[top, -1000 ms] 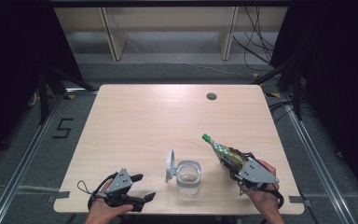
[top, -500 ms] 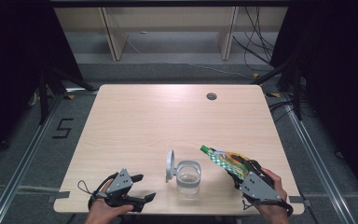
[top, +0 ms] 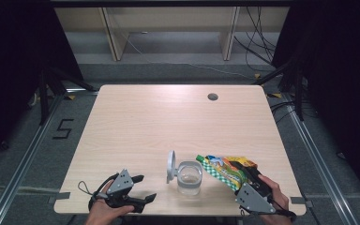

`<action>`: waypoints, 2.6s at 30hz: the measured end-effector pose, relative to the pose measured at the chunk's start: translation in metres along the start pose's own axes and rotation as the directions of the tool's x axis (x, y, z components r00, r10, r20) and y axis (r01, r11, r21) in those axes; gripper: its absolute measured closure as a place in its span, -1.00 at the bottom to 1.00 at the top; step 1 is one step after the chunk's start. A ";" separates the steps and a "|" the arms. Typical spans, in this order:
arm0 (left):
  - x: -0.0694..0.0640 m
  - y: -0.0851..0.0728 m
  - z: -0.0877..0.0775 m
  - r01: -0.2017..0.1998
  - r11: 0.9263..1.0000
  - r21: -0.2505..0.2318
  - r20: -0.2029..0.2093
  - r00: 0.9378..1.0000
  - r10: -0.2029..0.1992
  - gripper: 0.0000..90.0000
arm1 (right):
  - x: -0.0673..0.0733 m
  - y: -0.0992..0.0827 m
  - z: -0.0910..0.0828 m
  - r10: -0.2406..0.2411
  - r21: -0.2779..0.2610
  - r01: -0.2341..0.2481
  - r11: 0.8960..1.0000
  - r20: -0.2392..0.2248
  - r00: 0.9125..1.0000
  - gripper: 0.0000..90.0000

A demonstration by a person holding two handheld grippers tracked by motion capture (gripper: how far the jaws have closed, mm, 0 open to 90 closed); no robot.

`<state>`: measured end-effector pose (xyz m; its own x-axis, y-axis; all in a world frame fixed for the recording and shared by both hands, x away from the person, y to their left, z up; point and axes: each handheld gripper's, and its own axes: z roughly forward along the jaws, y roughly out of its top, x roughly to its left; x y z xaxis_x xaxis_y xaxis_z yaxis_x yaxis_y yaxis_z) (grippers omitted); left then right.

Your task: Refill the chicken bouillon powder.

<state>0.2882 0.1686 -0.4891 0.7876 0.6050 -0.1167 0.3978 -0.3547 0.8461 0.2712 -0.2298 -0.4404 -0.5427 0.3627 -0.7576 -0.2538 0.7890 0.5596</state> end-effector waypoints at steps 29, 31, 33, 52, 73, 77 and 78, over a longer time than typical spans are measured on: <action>0.001 -0.002 -0.001 0.008 1.000 0.006 -0.023 1.000 -0.008 -0.55 | 0.005 0.019 -0.002 -0.292 0.082 0.292 0.953 -0.010 0.956 0.28; 0.001 -0.002 -0.001 0.010 1.000 0.006 -0.019 1.000 -0.010 -0.55 | 0.003 0.021 -0.002 -0.331 0.074 0.331 0.941 -0.016 0.944 0.28; 0.001 -0.002 -0.001 0.010 1.000 0.005 -0.020 1.000 -0.010 -0.55 | 0.002 0.023 -0.002 -0.371 0.086 0.371 0.925 -0.015 0.928 0.28; 0.001 -0.002 0.000 0.012 1.000 0.005 -0.014 1.000 -0.012 -0.55 | 0.004 0.029 0.005 -0.574 0.152 0.574 0.804 -0.049 0.817 0.28; 0.001 -0.002 0.000 0.011 1.000 0.009 -0.014 1.000 -0.010 -0.55 | 0.007 0.034 0.008 -0.691 0.189 0.688 0.701 -0.062 0.721 0.31; 0.000 -0.002 0.001 0.016 1.000 -0.002 -0.010 1.000 -0.016 -0.55 | 0.007 0.035 0.009 -0.711 0.203 0.707 0.678 -0.064 0.700 0.31; 0.000 -0.002 0.001 0.018 1.000 -0.005 -0.010 1.000 -0.018 -0.55 | 0.007 0.036 0.009 -0.715 0.203 0.711 0.674 -0.065 0.696 0.31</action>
<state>0.2876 0.1688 -0.4912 0.7758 0.6181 -0.1271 0.4097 -0.3402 0.8464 0.2656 -0.1948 -0.4283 -0.2488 -0.3439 -0.9054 -0.3939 0.8900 -0.2298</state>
